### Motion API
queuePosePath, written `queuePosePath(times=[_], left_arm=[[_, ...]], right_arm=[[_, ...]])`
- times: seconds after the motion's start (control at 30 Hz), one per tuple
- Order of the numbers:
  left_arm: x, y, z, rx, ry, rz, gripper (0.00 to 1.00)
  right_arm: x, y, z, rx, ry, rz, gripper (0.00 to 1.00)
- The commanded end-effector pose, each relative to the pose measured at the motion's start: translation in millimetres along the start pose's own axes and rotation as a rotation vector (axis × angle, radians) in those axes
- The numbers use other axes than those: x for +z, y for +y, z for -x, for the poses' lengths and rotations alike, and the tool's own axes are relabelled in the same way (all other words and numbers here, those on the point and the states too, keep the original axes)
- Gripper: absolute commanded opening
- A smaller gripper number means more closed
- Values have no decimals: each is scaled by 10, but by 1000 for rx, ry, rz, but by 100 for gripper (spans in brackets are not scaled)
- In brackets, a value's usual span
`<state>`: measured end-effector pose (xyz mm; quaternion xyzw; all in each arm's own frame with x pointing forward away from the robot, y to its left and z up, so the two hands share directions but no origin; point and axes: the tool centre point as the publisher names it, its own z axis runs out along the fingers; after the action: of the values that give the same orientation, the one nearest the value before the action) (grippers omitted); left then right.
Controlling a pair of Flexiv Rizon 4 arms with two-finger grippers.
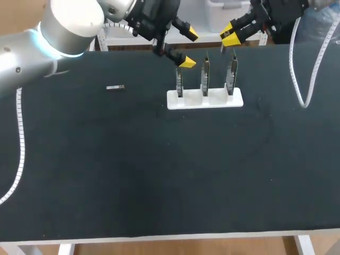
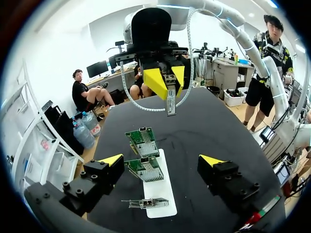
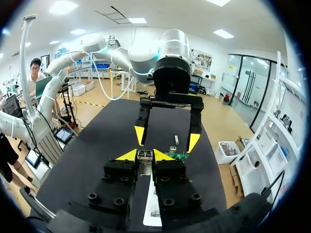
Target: Pick up the optical module with the left hand, and insert it into the network port with the right hand.
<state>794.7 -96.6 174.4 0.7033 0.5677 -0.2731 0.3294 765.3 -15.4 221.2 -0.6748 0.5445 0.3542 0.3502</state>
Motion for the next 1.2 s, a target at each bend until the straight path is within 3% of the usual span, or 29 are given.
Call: queuePosePath(times=[0.03, 1.2], left_arm=[[-15, -14, 18, 7, -16, -2, 100], [-15, -14, 18, 7, -16, -2, 100]], right_arm=[[-1, 14, 4, -1, 1, -3, 0], [-5, 55, -12, 15, 7, -4, 0]])
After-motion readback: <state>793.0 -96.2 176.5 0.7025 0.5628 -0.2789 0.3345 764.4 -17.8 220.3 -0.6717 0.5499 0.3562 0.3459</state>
